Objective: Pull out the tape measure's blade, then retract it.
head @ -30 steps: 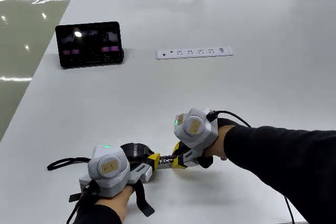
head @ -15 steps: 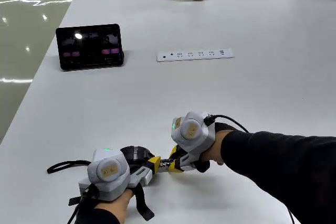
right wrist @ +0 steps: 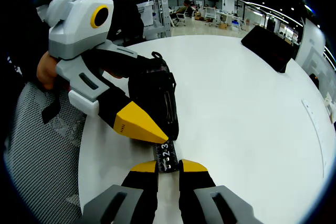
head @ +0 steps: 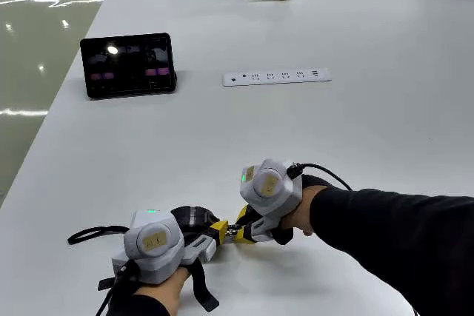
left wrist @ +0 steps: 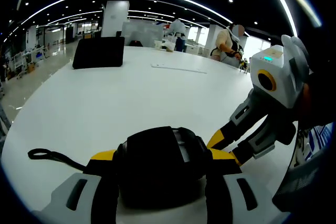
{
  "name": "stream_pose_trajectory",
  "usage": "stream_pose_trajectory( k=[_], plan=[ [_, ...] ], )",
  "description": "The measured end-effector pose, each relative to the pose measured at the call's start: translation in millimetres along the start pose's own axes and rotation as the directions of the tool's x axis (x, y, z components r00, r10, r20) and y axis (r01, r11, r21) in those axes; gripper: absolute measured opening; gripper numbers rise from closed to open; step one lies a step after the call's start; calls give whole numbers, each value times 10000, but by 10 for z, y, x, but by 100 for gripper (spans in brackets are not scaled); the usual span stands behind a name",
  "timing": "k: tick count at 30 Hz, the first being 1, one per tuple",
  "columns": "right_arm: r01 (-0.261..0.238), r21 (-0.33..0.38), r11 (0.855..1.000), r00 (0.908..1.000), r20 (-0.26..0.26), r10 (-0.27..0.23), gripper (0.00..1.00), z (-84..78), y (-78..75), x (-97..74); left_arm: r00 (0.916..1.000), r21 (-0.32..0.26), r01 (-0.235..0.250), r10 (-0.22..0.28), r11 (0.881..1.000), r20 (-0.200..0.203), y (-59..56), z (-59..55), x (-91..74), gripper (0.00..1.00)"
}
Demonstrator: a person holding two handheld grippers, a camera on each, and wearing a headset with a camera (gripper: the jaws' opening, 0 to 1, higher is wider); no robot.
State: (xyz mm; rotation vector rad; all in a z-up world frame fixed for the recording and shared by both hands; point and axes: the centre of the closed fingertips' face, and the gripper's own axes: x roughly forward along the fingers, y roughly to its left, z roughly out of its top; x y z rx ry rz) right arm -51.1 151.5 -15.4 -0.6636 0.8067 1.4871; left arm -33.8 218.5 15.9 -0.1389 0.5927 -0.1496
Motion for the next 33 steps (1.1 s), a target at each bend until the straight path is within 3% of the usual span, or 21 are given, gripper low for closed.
stream_pose_trajectory(
  k=[33],
  plan=[
    [-92, -143, 9999, 9992, 394, 98, 12, 152, 27, 81, 10000, -75, 25, -25, 10000, -15, 0, 4, 3, 62]
  ],
)
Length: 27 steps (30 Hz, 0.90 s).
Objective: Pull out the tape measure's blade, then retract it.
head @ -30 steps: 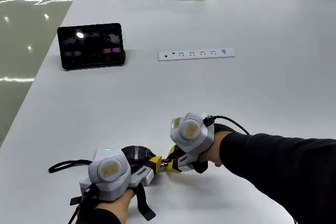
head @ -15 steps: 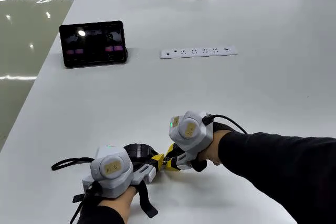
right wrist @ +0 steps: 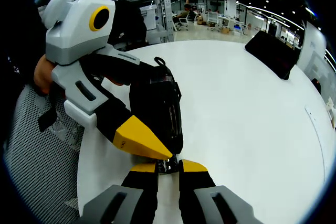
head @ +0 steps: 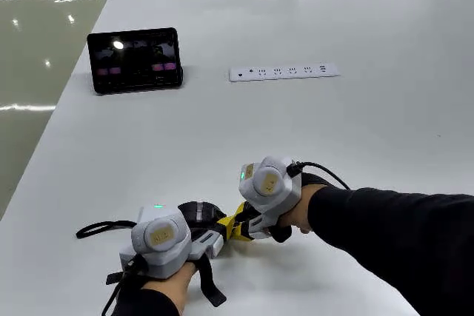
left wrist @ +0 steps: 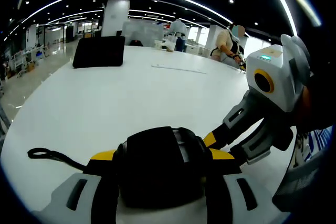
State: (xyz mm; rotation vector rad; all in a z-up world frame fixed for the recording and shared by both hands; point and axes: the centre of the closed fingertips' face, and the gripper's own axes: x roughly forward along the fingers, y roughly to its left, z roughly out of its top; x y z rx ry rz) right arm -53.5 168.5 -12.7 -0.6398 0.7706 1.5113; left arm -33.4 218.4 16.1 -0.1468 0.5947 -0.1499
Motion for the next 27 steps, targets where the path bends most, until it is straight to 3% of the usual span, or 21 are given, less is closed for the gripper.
stream_pose_trajectory(
  k=[15, 19, 27],
  plan=[
    [222, -283, 9994, 9997, -33, -223, 13, -1, -2, 29, 9999, 174, -80, 78, 9998, 141, -10, 9, -5, 63],
    [378, 618, 9974, 9993, 43, -382, 13, 16, -11, 31, 10000, 171, 3, -4, 9999, 80, -7, 8, 7, 63],
    [505, 588, 9970, 9987, -94, -501, 14, -7, -7, 19, 10000, 117, -40, 41, 9999, -48, -5, 4, 9, 64]
  ],
)
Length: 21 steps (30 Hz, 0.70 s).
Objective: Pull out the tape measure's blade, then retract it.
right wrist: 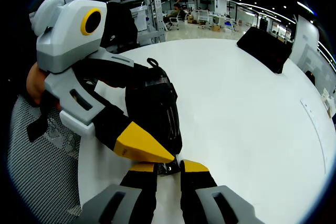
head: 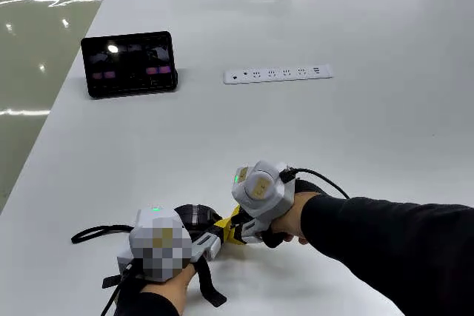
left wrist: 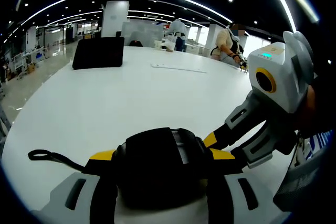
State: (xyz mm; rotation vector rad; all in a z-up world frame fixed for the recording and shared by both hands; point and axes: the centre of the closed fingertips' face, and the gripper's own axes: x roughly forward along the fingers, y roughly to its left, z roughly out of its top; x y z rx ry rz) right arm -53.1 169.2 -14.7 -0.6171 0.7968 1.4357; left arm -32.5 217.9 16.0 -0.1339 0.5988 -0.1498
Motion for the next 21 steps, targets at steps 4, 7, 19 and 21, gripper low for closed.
stream_pose_trajectory(
  k=[4, 7, 19, 21],
  plan=[
    [88, -127, 9999, 9998, -151, -90, 13, -55, -4, -45, 9998, 27, 72, -71, 10000, -168, -1, 1, 6, 64],
    [104, -208, 9997, 9998, -166, -107, 13, -90, 6, -113, 9988, -222, 278, -286, 9994, -386, 14, -21, 21, 65],
    [619, 26, 9981, 9966, 542, -619, 20, -169, 8, -453, 9931, 937, 1037, -979, 9902, -645, 34, 13, -103, 81],
    [681, 264, 9973, 9955, 641, -696, 21, -189, 23, -530, 9802, 504, 1814, -1764, 9821, -901, -55, -45, -107, 86]
  ],
)
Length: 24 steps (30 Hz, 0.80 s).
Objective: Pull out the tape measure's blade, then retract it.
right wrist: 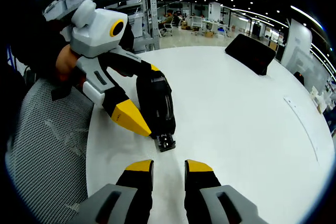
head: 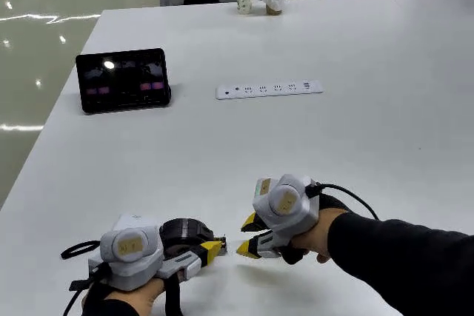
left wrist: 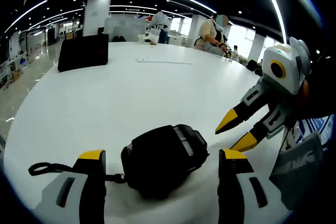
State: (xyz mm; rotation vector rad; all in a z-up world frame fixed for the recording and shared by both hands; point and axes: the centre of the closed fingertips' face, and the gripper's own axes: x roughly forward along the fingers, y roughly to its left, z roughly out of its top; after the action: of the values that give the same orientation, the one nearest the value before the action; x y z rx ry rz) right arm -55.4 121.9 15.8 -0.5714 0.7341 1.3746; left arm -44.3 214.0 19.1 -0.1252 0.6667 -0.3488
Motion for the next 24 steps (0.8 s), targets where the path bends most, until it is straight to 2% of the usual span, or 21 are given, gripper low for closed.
stream_pose_trajectory(
  k=[1, 4, 7, 10, 12, 14, 17, 19, 20, 22, 24],
  plan=[
    [35, 215, 9998, 9999, 97, -37, 22, 3, 20, -57, 9998, 14, 211, -211, 9998, -16, 7, -16, 3, 88],
    [157, 146, 9998, 9990, 411, -163, 23, 2, 57, -187, 9996, 456, 176, -165, 9988, -227, 47, -49, -39, 92],
    [326, 373, 9988, 9978, 564, -346, 24, -64, 61, -295, 9988, 197, 387, -381, 9991, -291, 80, -54, -75, 98],
    [512, 692, 9963, 9960, 693, -560, 25, -150, 63, -403, 9987, 438, 512, -509, 9977, -74, 103, 3, -140, 99],
    [657, 949, 9933, 9953, 652, -721, 26, -232, 46, -459, 9982, 526, 600, -595, 9968, -116, 115, 22, -182, 99],
    [774, 1031, 9917, 9941, 676, -846, 26, -281, 31, -515, 9971, 480, 743, -734, 9961, -188, 126, 21, -208, 99],
    [900, 1404, 9860, 9922, 735, -1010, 29, -360, 9, -636, 9945, 430, 932, -910, 9947, -512, 147, 16, -277, 99],
    [1021, 1501, 9834, 9912, 688, -1134, 31, -423, -8, -708, 9953, 551, 861, -835, 9948, -483, 192, 52, -339, 99],
    [1049, 1546, 9824, 9908, 681, -1165, 31, -447, -13, -734, 9971, 724, 634, -600, 9954, -475, 245, 65, -364, 99],
    [1166, 1640, 9795, 9890, 708, -1296, 33, -507, -33, -798, 9977, 1016, 623, -592, 9929, -334, 285, 94, -418, 99],
    [1244, 1784, 9761, 9873, 760, -1397, 35, -559, -46, -854, 9967, 918, 699, -657, 9933, -476, 330, 71, -456, 99]
  ],
)
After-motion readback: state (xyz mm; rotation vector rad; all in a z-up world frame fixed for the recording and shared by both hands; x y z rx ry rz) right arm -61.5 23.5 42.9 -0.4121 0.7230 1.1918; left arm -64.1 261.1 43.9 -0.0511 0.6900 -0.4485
